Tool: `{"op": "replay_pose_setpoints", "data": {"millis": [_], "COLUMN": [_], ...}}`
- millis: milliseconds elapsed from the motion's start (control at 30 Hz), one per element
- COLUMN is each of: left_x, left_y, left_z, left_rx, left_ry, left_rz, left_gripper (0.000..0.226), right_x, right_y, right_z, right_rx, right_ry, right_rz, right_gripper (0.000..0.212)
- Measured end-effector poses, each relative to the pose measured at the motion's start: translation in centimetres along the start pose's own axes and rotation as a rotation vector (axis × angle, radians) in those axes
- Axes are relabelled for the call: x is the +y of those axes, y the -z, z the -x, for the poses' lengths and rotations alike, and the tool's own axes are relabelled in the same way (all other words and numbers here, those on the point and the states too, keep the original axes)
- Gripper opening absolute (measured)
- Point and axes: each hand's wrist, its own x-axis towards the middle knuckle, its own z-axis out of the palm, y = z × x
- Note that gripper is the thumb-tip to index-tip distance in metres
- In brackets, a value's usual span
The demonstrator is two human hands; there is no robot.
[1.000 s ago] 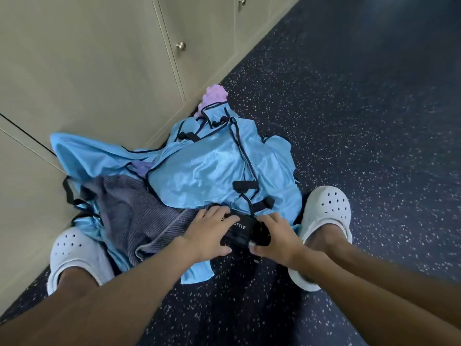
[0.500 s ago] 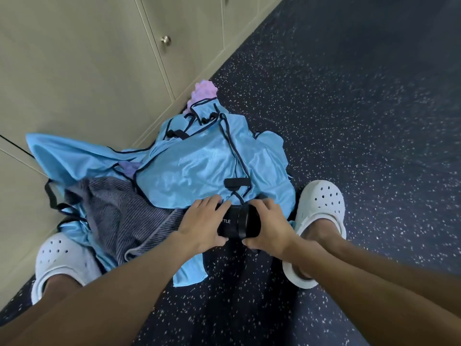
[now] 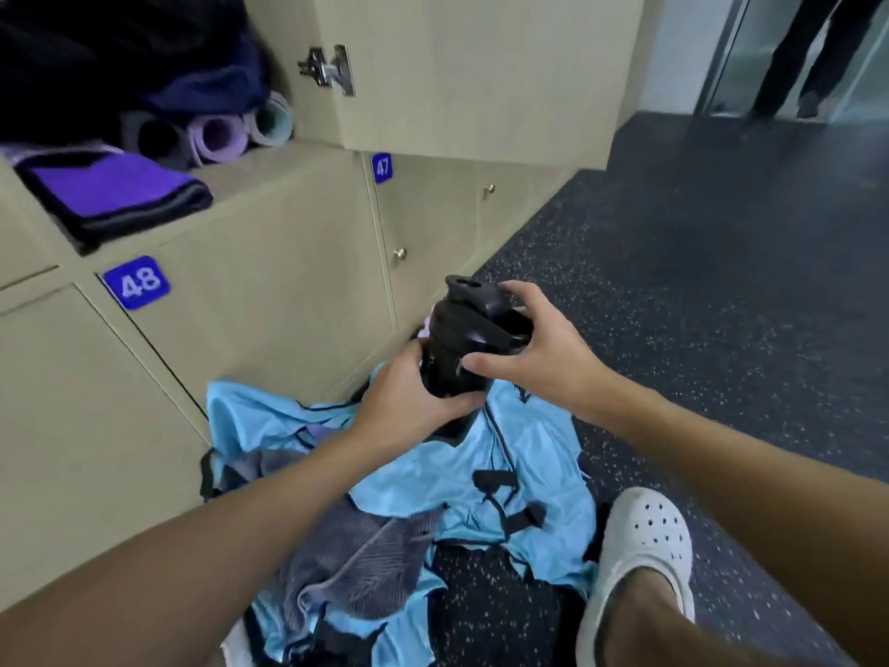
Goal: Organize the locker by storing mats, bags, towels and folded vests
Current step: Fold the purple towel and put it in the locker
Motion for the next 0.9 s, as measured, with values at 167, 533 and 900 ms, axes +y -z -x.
{"op": "replay_pose_setpoints", "data": {"millis": [167,533,900], "left_x": [3.1,2.4,1.3], "left_y": [6.6,17.4,24.7], "left_z": [-3.0,-11.8,-25.6], "left_rx": [0.107,0.349,0.538], "left_ry": [-0.097,-0.098,-0.111], "left_rz": [0.084,0.125,0.077], "left_gripper": [0.073,0.071,0.061], "right_x": [-7.2,-14.0,-10.5], "right_y": [-0.1,-5.1,-10.6], "right_z": [-4.2,-15.9,-30.3], "right_rx": [0.036,-0.058,-0.173], "right_ry": [0.144,0.228,0.148], "right_rz": [-0.106,-0.215,0.182], "right_gripper": [0.051,0.06,0.057]}}
